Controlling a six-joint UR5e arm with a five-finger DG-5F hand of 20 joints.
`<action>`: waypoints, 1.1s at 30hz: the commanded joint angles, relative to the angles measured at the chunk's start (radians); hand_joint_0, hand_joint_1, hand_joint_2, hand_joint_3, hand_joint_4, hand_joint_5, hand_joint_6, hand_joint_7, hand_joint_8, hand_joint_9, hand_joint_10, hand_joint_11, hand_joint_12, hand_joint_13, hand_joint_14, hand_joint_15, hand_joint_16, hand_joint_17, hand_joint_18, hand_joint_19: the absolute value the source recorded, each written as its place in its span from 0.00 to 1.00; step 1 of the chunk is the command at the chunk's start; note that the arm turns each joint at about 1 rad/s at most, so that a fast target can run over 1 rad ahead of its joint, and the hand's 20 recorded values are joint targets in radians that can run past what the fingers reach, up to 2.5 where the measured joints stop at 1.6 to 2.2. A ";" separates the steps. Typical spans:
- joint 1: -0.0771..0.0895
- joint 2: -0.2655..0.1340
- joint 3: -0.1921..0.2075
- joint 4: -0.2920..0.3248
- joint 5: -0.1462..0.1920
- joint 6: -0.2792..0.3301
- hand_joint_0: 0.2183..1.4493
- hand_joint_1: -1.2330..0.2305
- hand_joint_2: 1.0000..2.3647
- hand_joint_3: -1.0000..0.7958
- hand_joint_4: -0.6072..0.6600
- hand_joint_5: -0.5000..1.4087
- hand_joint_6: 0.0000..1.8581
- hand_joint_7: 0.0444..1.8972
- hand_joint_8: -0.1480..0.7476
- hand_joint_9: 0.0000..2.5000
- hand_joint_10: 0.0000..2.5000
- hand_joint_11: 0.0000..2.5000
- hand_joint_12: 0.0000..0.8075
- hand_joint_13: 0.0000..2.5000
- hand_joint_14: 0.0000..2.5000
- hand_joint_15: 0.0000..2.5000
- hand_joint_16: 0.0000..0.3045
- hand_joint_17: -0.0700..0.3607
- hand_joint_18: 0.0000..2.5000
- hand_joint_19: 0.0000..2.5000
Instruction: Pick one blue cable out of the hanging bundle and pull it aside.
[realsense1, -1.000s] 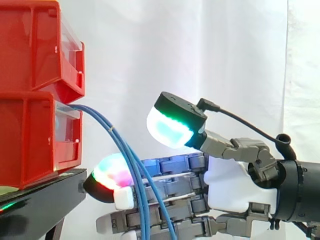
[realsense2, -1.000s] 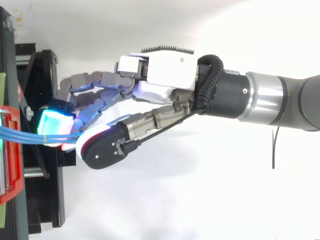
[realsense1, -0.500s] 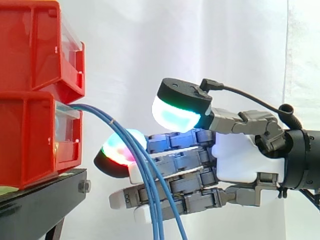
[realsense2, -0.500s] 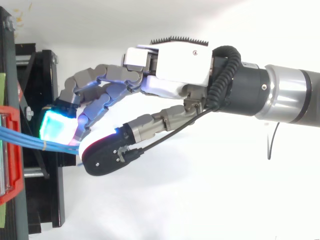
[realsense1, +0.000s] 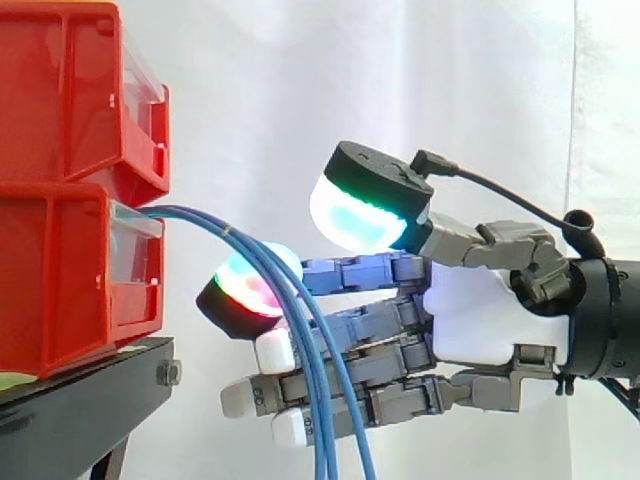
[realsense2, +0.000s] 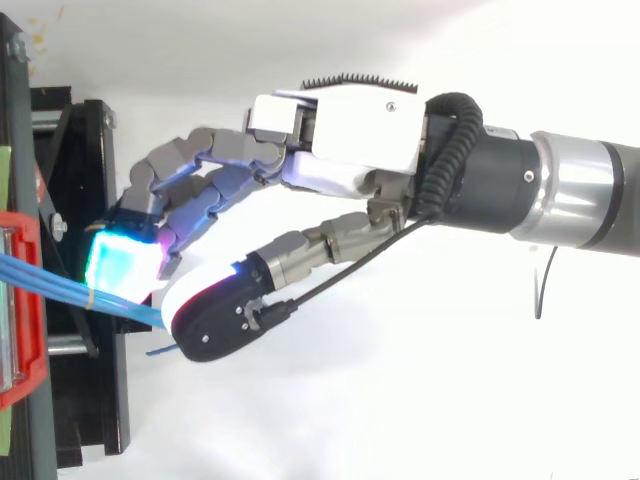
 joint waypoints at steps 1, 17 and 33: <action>-0.002 -0.016 -0.001 0.007 0.025 0.014 0.25 0.38 0.00 0.31 0.60 0.19 0.37 0.50 0.47 0.30 0.01 0.16 0.44 0.18 0.00 0.08 0.16 0.42 0.17 0.14; 0.009 -0.079 -0.001 0.143 0.034 0.066 0.24 0.40 0.00 0.31 0.63 0.21 0.27 0.64 0.47 0.30 0.01 0.15 0.44 0.18 0.00 0.08 0.16 0.42 0.16 0.14; 0.046 -0.085 -0.001 0.197 0.083 0.043 0.24 0.41 0.00 0.31 0.63 0.21 0.27 0.63 0.47 0.30 0.01 0.16 0.44 0.18 0.00 0.08 0.16 0.42 0.16 0.14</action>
